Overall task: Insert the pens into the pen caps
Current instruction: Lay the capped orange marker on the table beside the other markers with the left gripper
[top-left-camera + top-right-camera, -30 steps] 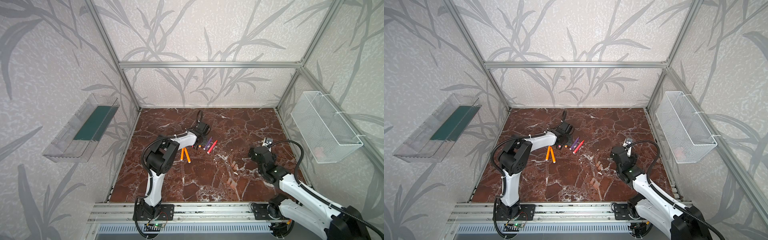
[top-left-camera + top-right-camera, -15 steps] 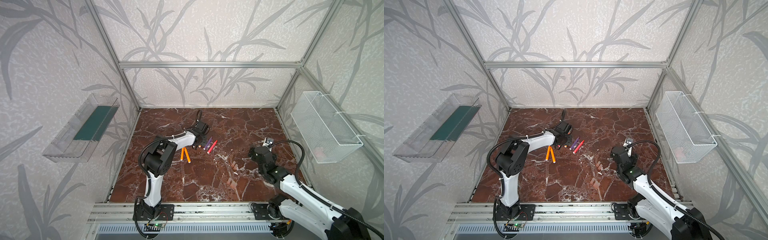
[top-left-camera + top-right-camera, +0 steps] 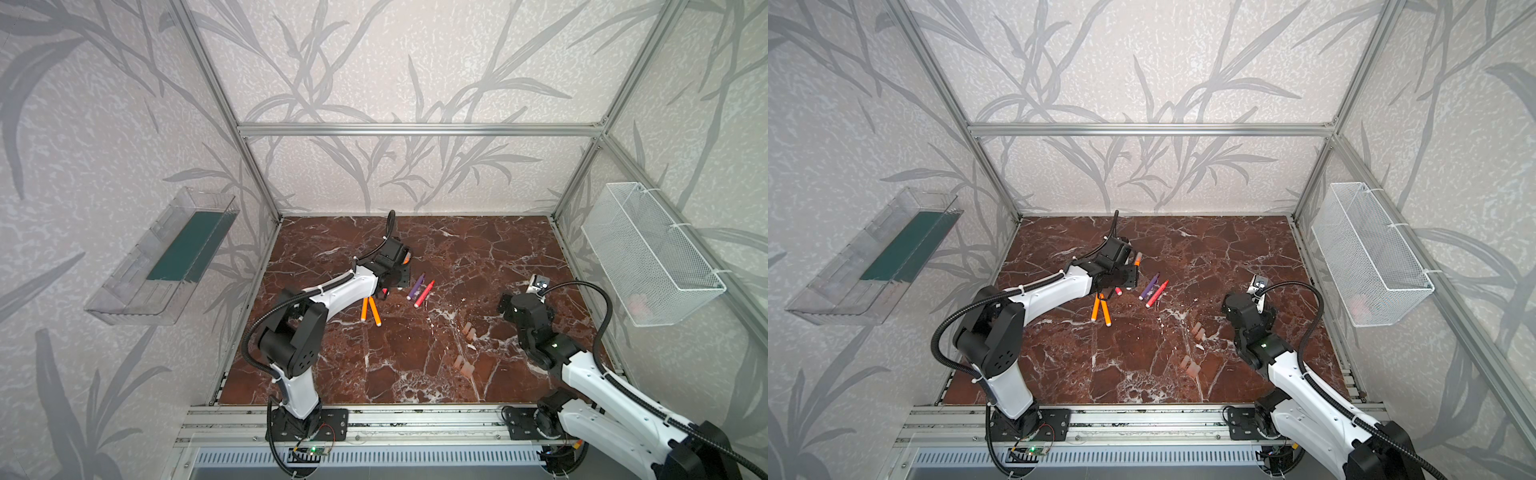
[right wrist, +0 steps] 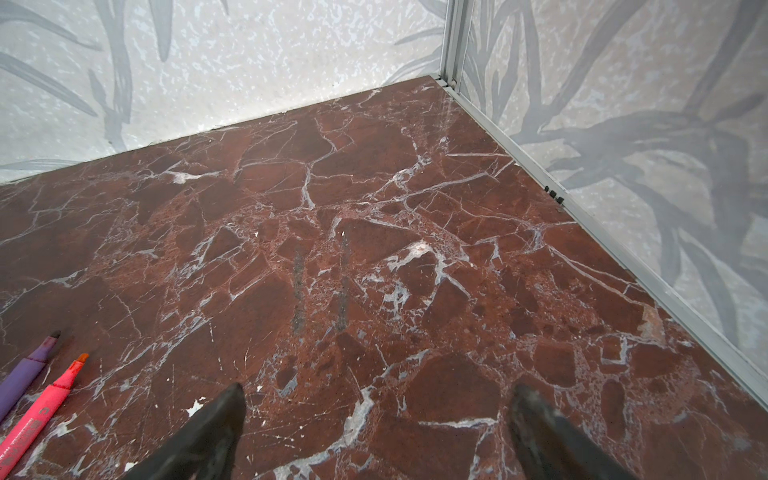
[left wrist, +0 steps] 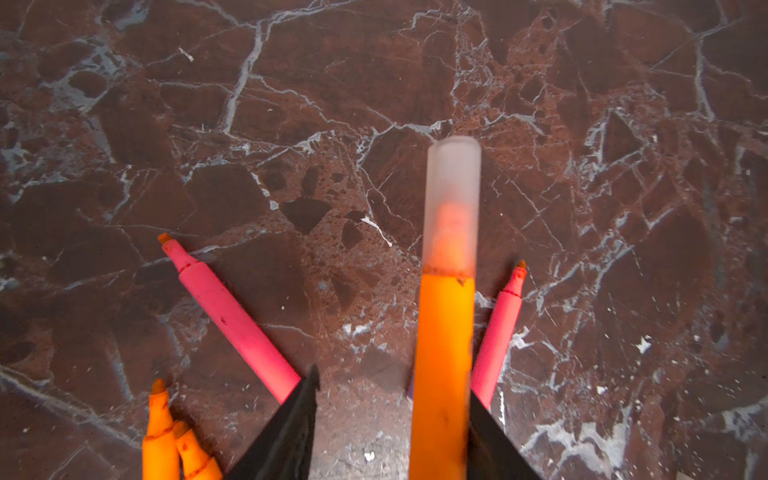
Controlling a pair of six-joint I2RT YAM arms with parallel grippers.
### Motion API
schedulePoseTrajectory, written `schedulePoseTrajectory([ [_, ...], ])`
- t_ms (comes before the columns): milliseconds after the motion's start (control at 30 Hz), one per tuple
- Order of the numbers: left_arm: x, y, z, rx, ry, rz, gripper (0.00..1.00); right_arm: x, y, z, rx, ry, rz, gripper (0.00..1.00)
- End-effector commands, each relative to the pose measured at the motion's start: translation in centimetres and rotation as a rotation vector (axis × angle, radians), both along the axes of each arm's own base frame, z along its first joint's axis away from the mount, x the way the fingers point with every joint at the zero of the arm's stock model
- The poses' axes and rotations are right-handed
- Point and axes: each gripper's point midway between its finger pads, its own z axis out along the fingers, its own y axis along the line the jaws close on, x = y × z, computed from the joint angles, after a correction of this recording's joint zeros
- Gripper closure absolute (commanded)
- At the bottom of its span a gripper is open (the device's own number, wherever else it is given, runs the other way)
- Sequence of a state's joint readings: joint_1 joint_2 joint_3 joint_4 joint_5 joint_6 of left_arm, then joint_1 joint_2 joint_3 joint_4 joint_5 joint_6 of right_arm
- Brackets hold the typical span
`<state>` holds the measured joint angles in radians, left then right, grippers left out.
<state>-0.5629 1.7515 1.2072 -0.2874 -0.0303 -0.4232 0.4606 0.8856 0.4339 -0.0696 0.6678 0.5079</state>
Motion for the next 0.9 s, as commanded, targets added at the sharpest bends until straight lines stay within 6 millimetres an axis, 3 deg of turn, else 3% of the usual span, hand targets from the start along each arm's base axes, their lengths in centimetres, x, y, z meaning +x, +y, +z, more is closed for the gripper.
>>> schedulePoseTrajectory([
  [0,-0.1,-0.2,0.3,-0.017,-0.036,-0.01,0.57,0.0,-0.2,0.3,0.015,-0.025,-0.009,0.03],
  [133,0.6,0.7,-1.8,0.013,0.004,0.034,0.93,0.0,-0.2,0.2,0.013,-0.022,-0.01,0.03],
  [167,0.8,0.8,-2.3,0.018,0.014,0.048,0.97,0.0,-0.1,0.2,0.013,-0.02,-0.007,0.03],
  [467,2.5,0.4,-6.2,0.076,0.115,0.063,1.0,0.1,-0.1,0.3,0.014,-0.024,-0.005,0.03],
  [567,2.5,0.4,-6.7,0.078,0.125,0.066,0.9,0.2,0.1,0.2,0.012,-0.014,-0.001,0.03],
  [700,2.1,0.4,-6.8,0.071,0.126,0.053,0.65,0.3,0.6,0.2,0.035,-0.004,0.025,0.03],
  [767,1.9,0.0,-6.7,0.048,0.129,0.028,0.57,0.6,2.5,-0.2,0.137,0.007,0.09,0.02],
  [867,1.7,-0.5,-6.7,0.009,0.117,-0.006,0.53,2.4,9.5,1.0,0.376,-0.061,0.388,0.12],
])
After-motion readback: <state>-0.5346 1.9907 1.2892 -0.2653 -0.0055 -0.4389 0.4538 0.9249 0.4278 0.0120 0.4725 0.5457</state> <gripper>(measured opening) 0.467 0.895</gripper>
